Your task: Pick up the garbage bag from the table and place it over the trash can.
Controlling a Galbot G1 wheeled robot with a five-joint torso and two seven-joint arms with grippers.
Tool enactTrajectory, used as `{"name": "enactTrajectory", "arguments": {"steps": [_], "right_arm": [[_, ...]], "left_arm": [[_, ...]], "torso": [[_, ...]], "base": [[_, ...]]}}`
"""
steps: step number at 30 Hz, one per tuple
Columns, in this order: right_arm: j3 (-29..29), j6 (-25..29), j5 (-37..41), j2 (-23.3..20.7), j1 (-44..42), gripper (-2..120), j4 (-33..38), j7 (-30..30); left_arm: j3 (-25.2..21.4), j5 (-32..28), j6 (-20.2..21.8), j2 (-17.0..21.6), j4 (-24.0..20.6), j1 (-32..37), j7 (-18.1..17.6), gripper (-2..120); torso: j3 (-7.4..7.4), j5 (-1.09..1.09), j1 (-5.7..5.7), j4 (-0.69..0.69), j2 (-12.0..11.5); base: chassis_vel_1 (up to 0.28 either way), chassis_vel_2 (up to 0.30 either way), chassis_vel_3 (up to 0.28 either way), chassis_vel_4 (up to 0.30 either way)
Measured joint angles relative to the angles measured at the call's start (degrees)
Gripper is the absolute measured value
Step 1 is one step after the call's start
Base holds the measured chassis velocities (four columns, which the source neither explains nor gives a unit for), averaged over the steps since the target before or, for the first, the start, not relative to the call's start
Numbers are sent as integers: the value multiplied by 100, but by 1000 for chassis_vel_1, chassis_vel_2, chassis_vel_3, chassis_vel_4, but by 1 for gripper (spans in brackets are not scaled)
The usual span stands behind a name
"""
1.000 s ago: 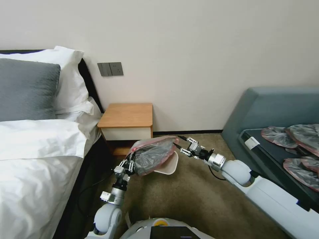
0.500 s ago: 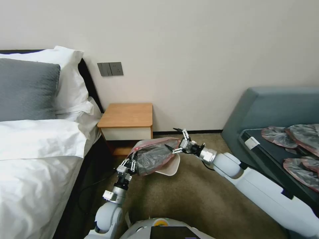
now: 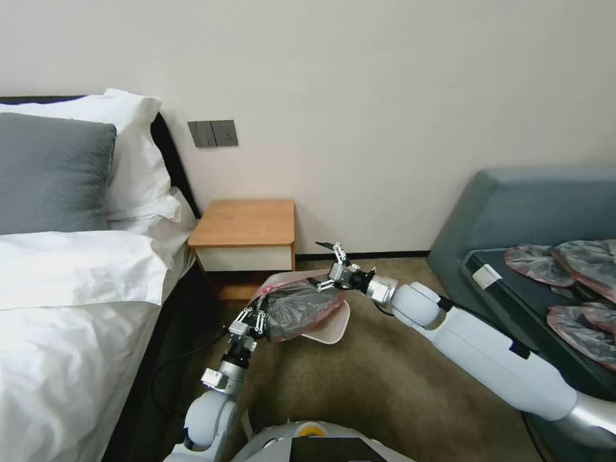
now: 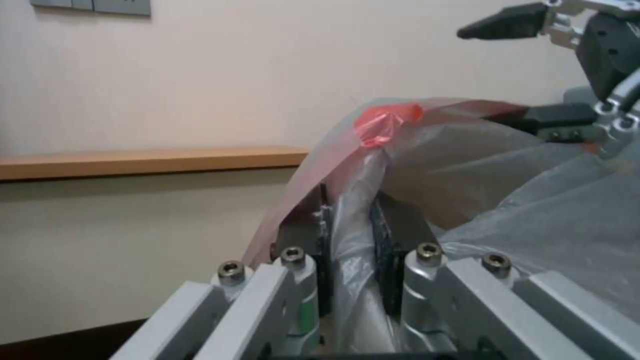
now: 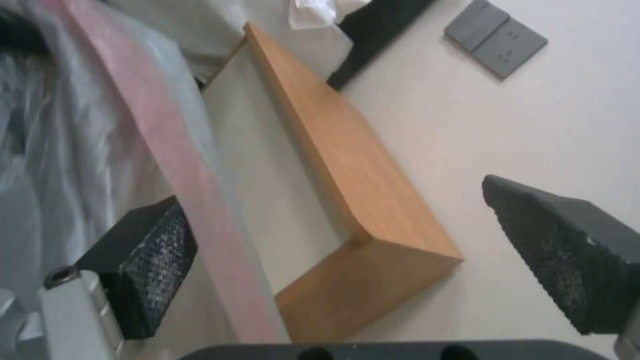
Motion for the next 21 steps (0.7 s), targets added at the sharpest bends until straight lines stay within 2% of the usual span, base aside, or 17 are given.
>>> {"name": "enactTrajectory", "arguments": {"steps": [10,18,21], "right_arm": [[-305,-125,192,130,357,100,-93,71],[-567,-177,396,236,696,100,-424,141],[-664,-170,412,286,794,100,-590,143]], "left_arm": [[9,298,-34,11,33,-4,127,11],[-66,1066,-342,27,64,-3,424,11],[-96,1428,-618,27,57,3,640,11]], "torso": [[0,0,0,0,0],[0,0,0,0,0],[0,0,0,0,0]], "base": [[0,0,0,0],[0,0,0,0],[0,0,0,0]]}}
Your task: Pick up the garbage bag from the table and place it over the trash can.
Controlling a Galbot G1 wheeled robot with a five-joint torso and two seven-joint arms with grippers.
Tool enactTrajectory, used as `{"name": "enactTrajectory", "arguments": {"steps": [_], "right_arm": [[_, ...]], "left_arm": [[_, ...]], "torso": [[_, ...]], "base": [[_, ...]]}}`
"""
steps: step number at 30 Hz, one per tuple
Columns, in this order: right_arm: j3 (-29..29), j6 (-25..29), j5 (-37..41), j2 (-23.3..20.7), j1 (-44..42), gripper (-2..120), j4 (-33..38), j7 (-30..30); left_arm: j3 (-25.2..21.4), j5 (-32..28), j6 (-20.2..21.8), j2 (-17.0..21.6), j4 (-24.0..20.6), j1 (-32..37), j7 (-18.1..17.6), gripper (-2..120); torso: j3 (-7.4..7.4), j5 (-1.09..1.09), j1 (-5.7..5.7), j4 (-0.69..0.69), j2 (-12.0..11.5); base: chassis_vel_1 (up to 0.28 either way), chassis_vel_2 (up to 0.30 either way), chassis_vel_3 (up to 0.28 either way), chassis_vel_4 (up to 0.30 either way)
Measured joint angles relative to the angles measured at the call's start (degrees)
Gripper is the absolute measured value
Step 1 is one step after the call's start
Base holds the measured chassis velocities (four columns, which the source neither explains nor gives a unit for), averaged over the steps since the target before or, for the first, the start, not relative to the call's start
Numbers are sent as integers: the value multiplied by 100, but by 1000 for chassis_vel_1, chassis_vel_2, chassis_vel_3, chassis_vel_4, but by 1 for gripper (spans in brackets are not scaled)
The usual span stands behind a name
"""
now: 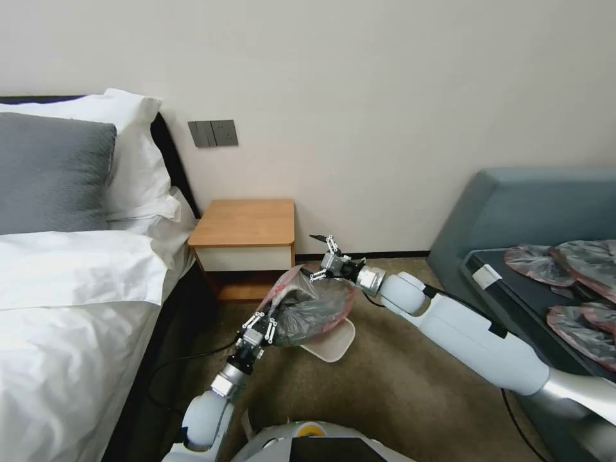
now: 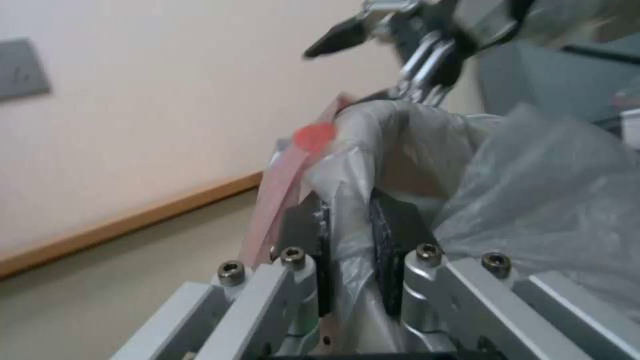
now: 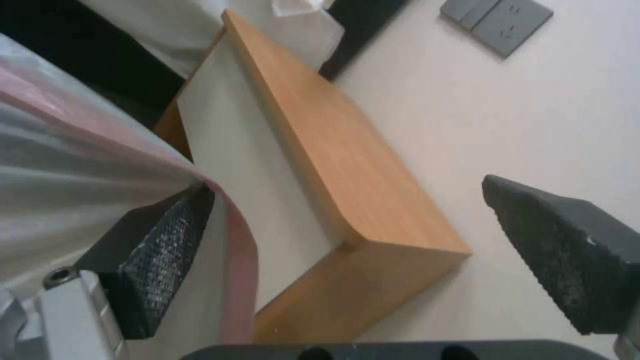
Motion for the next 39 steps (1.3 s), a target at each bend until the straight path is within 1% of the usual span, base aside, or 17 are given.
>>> {"name": "enactTrajectory", "arguments": {"steps": [5,13,15,16,18,19,21,22,25,26,29,30,33,34,37,38,39], "right_arm": [[-44,23,0,42,39,100,-195,0],[38,87,-14,-59,-17,100,-357,-3],[182,95,-15,-116,-106,100,-291,-12],[182,95,-15,-116,-106,100,-291,-12],[429,103,-9,-190,-313,100,-110,-17],[429,103,-9,-190,-313,100,-110,-17],[745,106,36,-290,-553,100,165,-10],[745,106,36,-290,-553,100,165,-10],[1076,55,353,-473,-908,100,701,270],[1076,55,353,-473,-908,100,701,270],[1250,-309,1058,-506,-1305,100,1301,1072],[1250,-309,1058,-506,-1305,100,1301,1072],[1268,-1070,2286,-372,-1769,100,2084,2319],[1268,-1070,2286,-372,-1769,100,2084,2319],[1209,-1566,3714,-57,-2130,100,2783,3578],[1201,-1600,4058,45,-2215,100,2905,3778],[1201,-1600,4058,45,-2215,100,2905,3778]], "left_arm": [[-11,106,-253,6,-88,16,127,11],[-46,-37,-313,47,-141,16,65,11],[-34,-170,-225,65,-95,16,-109,11],[-34,-170,-225,65,-95,16,-109,11],[-6,-440,24,72,-51,39,-429,11],[-6,-440,24,72,-51,39,-429,11],[6,-691,282,69,-6,56,-742,11],[6,-691,282,69,-6,56,-742,11],[15,-999,714,69,28,80,-1201,11],[15,-999,714,69,28,80,-1201,11],[66,-1347,1381,88,-114,146,-1765,11],[66,-1347,1381,88,-114,146,-1765,11],[102,-1728,1968,89,-301,181,-2267,11],[102,-1728,1968,89,-301,181,-2267,11],[142,-1933,2180,75,-376,166,-2530,11],[153,-1994,2219,68,-393,162,-2583,11],[153,-1994,2219,68,-393,162,-2583,11]], "torso": [[0,0,0,0,0],[0,0,0,0,0],[0,1,0,0,0],[0,1,0,0,0],[0,1,0,0,0],[0,1,0,0,0],[0,-2,0,0,0],[0,-2,0,0,0],[0,-2,0,-1,0],[0,-2,0,-1,0],[-1,0,0,-1,0],[-1,0,0,-1,0],[-1,0,0,0,0],[-1,0,0,0,0],[-1,-2,0,0,0],[-1,-1,-1,-1,0],[-1,-1,-1,-1,0]], "base": [[0,0,0,0],[0,0,0,0],[0,0,0,0],[0,0,0,0],[0,0,0,0],[0,0,0,0],[0,0,0,0],[0,0,0,0],[0,0,0,0],[0,0,0,0],[0,0,0,0],[0,0,0,0],[0,0,0,0],[0,0,0,0],[0,0,0,0],[0,0,0,0],[0,0,0,0]]}}
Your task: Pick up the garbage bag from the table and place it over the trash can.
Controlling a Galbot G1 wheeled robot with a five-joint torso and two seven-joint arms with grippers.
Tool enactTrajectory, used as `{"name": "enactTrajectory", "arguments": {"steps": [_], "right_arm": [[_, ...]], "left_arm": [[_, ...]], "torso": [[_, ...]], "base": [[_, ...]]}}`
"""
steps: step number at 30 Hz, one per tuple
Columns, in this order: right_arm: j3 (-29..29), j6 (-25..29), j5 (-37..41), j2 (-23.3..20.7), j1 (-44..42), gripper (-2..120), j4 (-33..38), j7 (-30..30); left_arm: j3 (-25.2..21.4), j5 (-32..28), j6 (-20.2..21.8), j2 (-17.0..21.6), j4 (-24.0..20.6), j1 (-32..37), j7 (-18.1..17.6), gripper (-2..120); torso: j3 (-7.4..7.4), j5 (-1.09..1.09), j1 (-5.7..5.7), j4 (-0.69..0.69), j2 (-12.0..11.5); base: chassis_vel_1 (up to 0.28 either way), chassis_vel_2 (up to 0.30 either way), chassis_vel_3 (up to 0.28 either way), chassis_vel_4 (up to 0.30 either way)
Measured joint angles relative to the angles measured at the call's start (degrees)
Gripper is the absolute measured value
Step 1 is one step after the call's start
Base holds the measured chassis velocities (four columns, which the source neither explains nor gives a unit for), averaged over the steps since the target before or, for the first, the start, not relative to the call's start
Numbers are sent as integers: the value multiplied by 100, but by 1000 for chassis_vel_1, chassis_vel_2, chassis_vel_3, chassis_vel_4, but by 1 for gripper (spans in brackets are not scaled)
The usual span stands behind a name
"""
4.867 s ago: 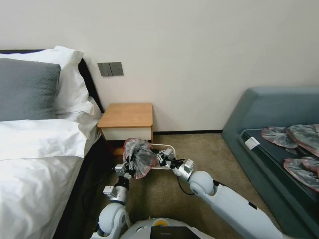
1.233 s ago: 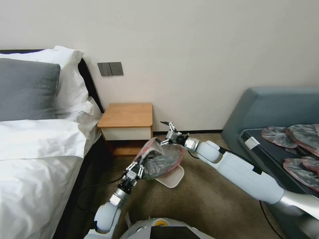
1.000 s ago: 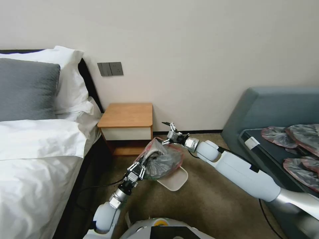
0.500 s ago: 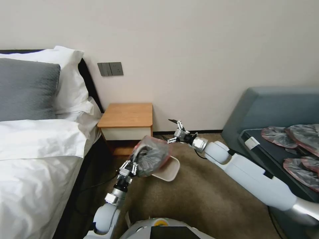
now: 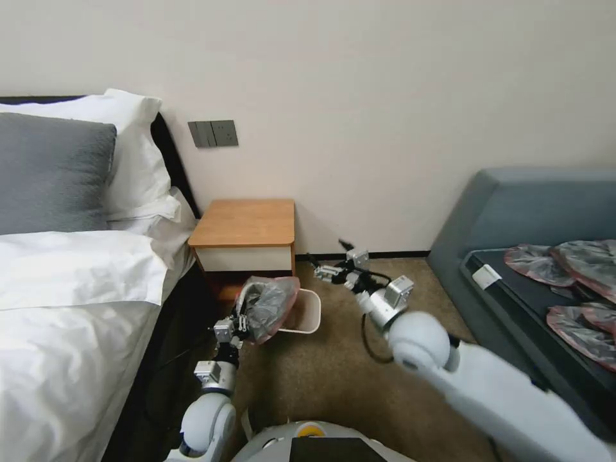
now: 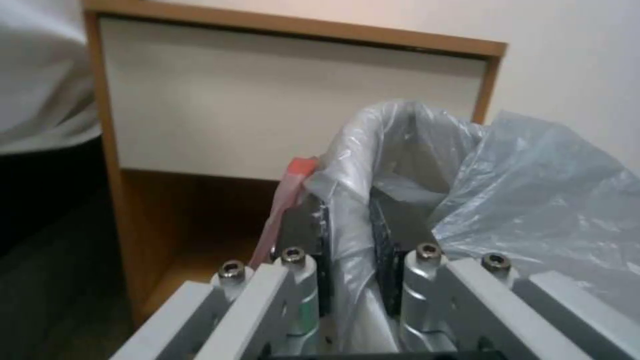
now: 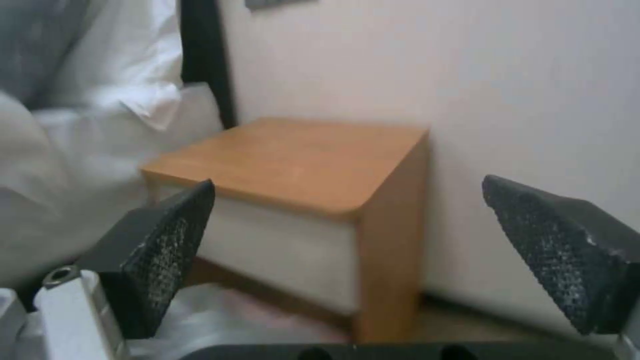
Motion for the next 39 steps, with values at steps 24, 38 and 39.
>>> {"name": "enactTrajectory", "arguments": {"steps": [24,38,39], "right_arm": [[-276,-1120,496,2468,-1140,95,-774,825],[-299,-1049,493,2838,-1121,97,-1076,659],[-301,-1040,484,2867,-1122,96,-1103,623]], "left_arm": [[44,-466,81,-55,-279,76,-294,11],[61,-481,67,-63,-358,63,-268,11],[61,-481,66,-64,-363,66,-266,11]], "torso": [[1,0,0,1,0],[1,1,0,0,0],[1,0,0,0,0]], "base": [[0,0,0,0],[0,0,0,0],[0,0,0,0]]}}
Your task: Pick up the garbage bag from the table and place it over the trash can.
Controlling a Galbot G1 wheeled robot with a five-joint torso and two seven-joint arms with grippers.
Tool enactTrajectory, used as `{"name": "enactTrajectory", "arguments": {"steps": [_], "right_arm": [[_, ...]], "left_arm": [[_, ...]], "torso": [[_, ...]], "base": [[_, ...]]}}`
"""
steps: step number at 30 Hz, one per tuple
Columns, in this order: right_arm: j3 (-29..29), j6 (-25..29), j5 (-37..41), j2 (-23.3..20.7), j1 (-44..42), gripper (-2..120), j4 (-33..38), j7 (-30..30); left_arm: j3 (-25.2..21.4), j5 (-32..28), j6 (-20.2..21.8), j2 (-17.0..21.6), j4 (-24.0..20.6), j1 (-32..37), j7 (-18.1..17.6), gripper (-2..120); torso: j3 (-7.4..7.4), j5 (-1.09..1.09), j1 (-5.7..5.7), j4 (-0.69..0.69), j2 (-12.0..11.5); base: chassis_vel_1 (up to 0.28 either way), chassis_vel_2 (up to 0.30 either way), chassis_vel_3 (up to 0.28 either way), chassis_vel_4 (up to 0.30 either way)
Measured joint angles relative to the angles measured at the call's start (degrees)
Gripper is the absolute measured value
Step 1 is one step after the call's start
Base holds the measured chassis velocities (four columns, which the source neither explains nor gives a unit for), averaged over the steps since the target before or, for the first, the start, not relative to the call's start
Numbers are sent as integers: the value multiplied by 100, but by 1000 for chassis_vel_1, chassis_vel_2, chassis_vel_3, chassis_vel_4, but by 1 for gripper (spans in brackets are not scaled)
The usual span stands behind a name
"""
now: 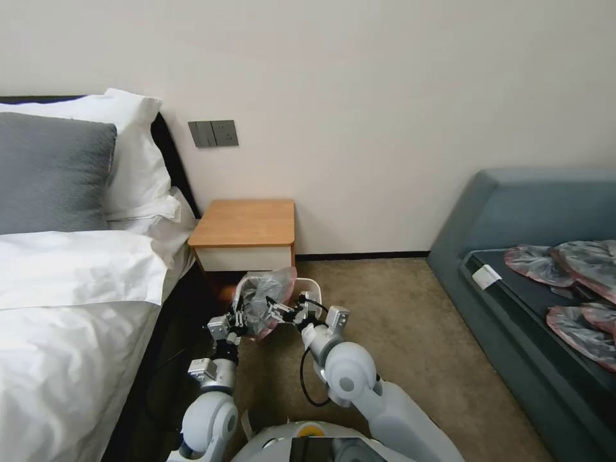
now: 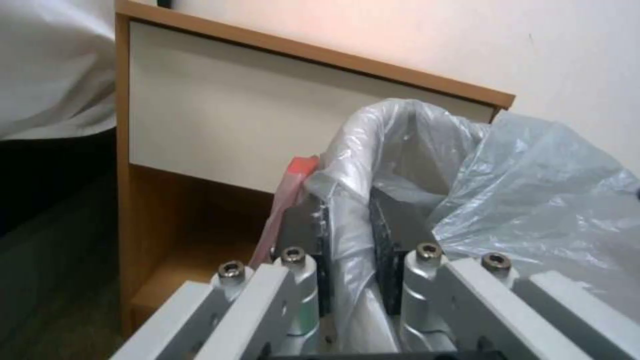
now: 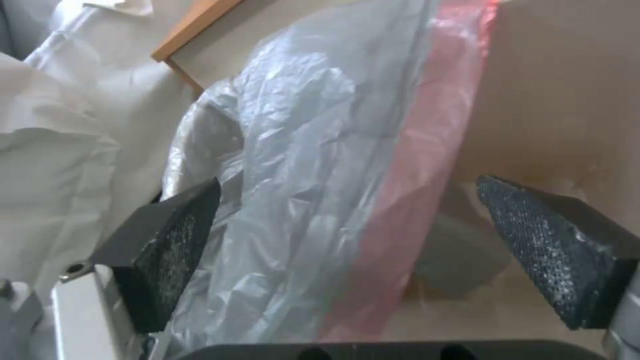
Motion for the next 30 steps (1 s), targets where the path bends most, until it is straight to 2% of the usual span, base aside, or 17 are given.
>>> {"name": "enactTrajectory", "arguments": {"steps": [5,9,12,17,21,22,25,27,30], "right_arm": [[0,47,-73,36,-37,96,-60,-125],[6,95,-158,37,-105,90,-99,-303],[7,127,-269,73,-126,76,-152,-371],[4,150,-347,81,-117,65,-197,-397],[3,172,-419,79,-91,43,-223,-419],[3,172,-419,79,-91,43,-223,-419],[4,197,-500,77,-98,29,-231,-443],[5,201,-517,71,-101,25,-233,-449],[5,218,-566,67,-107,11,-248,-460]], "left_arm": [[1,-2,-4,-2,-17,6,2,11],[0,-13,-11,-5,-34,11,4,11],[-1,-13,-19,-6,-36,26,6,11],[-3,-13,-21,-5,-40,28,7,11],[-8,-13,-22,-6,-42,24,9,11],[-8,-13,-22,-6,-42,24,9,11],[-9,-15,-23,-12,-31,12,14,11],[-9,-15,-23,-12,-25,9,14,11],[-13,-19,-23,-12,-12,0,15,11]], "torso": [[0,0,0,0,0],[0,0,0,0,0],[0,0,1,0,0],[0,0,0,0,0],[0,0,0,0,0],[0,0,0,0,0],[0,1,0,0,0],[0,0,0,0,0],[0,0,0,0,0]], "base": [[0,0,0,0],[0,0,0,0],[0,0,0,0],[0,0,0,0],[0,0,0,0],[0,0,0,0],[0,0,0,0],[0,0,0,0],[0,0,0,0]]}}
